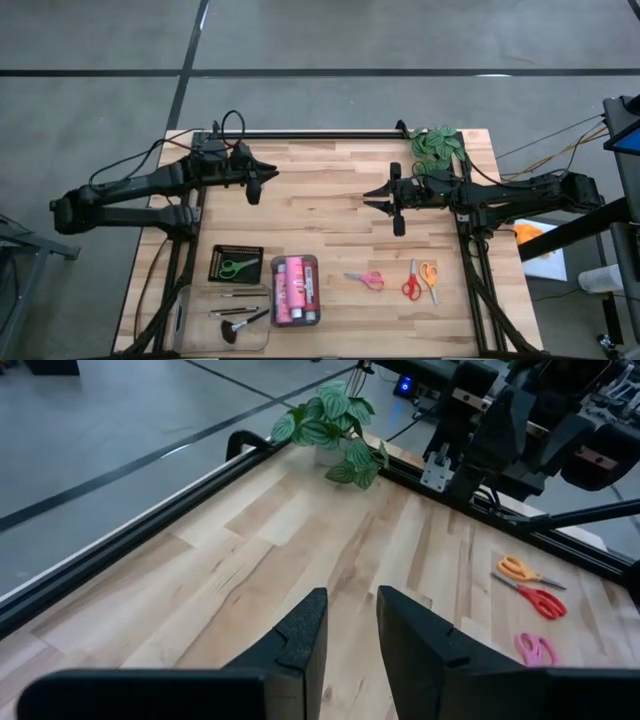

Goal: Pick & Place Paint Supplies
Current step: Put the pink scissors into the black bin

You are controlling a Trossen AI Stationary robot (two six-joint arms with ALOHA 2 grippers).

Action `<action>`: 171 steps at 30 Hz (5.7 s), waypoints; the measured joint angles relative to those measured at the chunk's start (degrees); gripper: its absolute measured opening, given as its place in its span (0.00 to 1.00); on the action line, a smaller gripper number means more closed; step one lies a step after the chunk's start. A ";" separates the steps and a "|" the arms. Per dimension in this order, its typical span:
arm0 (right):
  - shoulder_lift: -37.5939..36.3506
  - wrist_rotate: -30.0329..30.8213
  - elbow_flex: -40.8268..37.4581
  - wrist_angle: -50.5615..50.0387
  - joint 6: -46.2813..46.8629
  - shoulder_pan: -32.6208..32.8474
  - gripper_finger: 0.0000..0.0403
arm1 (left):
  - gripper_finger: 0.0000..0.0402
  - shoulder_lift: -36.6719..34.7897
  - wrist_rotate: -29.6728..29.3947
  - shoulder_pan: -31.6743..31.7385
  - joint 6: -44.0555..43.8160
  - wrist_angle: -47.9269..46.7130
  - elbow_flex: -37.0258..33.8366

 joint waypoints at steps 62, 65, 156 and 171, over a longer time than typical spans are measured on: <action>39.57 -2.05 30.76 -61.10 40.50 25.59 0.21 | 0.23 0.02 0.01 0.00 0.02 -4.74 -0.02; 40.74 -1.69 30.67 -60.09 40.63 26.38 0.21 | 0.23 0.02 0.00 0.00 0.01 -5.10 -0.02; 51.49 -2.51 55.66 -54.90 27.93 3.66 0.02 | 0.23 0.00 0.00 -0.02 -0.02 -10.40 -0.02; 68.02 -0.22 72.73 -54.97 25.33 3.10 0.02 | 0.23 0.00 0.01 -0.02 -0.02 -10.58 -0.02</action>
